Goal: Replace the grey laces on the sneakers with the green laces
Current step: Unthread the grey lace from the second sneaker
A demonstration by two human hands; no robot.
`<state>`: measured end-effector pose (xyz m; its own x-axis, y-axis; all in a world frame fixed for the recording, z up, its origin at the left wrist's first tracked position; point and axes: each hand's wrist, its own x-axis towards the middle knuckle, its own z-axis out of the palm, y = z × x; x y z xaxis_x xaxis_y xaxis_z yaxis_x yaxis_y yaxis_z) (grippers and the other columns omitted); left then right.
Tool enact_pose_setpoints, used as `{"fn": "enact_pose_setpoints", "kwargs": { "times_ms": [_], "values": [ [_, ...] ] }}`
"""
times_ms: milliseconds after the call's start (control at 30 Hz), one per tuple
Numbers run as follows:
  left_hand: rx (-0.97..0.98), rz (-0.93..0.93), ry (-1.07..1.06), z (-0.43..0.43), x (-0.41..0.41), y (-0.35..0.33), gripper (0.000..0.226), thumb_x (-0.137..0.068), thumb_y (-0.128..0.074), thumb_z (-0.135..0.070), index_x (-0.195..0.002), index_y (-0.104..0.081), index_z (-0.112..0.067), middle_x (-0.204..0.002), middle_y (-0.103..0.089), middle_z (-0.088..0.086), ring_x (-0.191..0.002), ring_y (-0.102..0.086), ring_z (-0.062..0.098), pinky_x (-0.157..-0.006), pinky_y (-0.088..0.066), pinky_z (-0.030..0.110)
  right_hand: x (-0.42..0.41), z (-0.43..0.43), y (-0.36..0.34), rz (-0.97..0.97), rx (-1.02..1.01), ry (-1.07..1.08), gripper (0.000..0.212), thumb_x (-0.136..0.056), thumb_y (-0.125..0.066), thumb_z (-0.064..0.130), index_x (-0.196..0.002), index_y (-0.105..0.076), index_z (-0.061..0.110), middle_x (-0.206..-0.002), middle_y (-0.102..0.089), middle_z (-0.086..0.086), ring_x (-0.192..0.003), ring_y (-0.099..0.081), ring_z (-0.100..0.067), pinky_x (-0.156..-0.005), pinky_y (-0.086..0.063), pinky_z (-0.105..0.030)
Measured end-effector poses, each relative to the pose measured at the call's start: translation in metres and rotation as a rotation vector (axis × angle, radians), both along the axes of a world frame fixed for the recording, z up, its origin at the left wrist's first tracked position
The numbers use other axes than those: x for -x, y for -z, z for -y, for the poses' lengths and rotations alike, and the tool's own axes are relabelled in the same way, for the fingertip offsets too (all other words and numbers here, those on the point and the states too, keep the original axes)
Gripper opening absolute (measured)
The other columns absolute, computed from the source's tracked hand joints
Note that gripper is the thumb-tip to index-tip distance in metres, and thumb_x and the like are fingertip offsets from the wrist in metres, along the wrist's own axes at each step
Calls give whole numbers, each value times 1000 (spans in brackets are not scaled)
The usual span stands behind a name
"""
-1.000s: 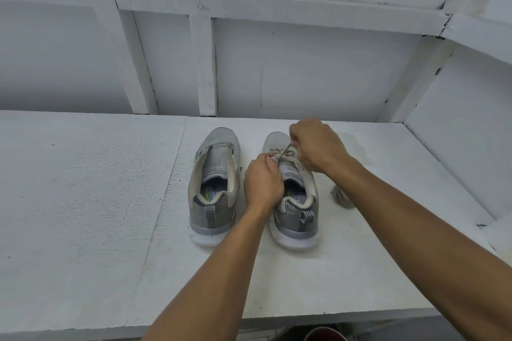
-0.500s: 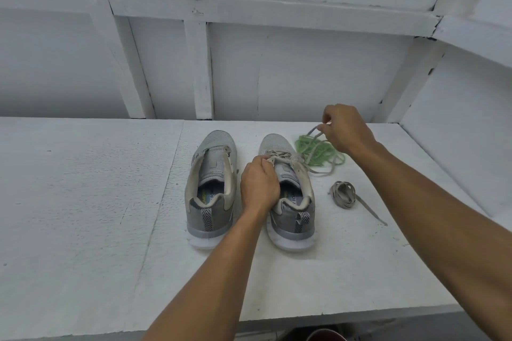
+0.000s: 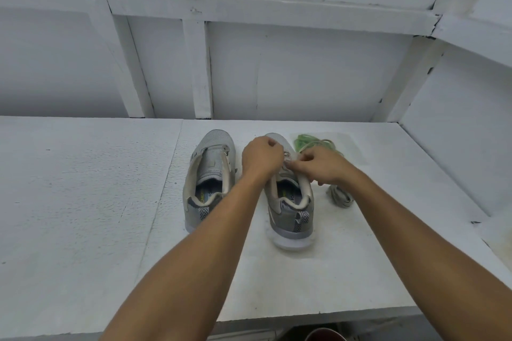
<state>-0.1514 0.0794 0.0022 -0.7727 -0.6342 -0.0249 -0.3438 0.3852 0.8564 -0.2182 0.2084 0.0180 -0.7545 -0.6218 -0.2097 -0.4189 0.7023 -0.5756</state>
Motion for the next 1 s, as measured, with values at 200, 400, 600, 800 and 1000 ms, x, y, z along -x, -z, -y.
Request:
{"fn": "enact_pose_setpoints", "kwargs": {
  "times_ms": [200,400,600,800,1000],
  "values": [
    [254,353,314,9,28,-15,14,-87,-54,-16,-82,-65,-9,-82,-61,5,-82,-56,24,-61,-41,27,-7,-5,26,152,272,226,40,-88,-49,34,-81,-57,-4,-76,-55,-12,-71,-53,-22,-62,-50,-36],
    [451,434,400,11,38,-12,24,-85,-65,-25,-103,-70,-10,-102,-68,7,-93,-62,23,-77,-53,32,-23,-5,42,95,411,354,30,-96,-43,29,-72,-49,11,-72,-45,-10,-67,-40,-19,-61,-27,-34],
    [524,401,385,12,35,-17,16,-89,-58,-20,-92,-65,-5,-105,-65,10,-87,-57,24,-70,-47,30,-25,-5,48,38,427,371,40,-98,-41,29,-82,-49,-7,-74,-48,-11,-68,-42,-20,-61,-27,-34],
    [362,384,135,35,25,-21,12,-84,-48,-6,-72,-49,-3,-89,-62,16,-78,-60,32,-78,-54,34,-27,-4,53,29,440,400,36,-98,-41,30,-71,-46,5,-67,-46,-6,-65,-41,-20,-60,-28,-34],
    [573,400,485,7,36,-26,23,-84,-64,-31,-101,-68,-17,-104,-65,2,-101,-57,24,-89,-50,37,-27,-2,52,11,434,410,35,-99,-41,27,-69,-46,10,-67,-46,-5,-65,-41,-19,-60,-28,-34]
  ]
}}
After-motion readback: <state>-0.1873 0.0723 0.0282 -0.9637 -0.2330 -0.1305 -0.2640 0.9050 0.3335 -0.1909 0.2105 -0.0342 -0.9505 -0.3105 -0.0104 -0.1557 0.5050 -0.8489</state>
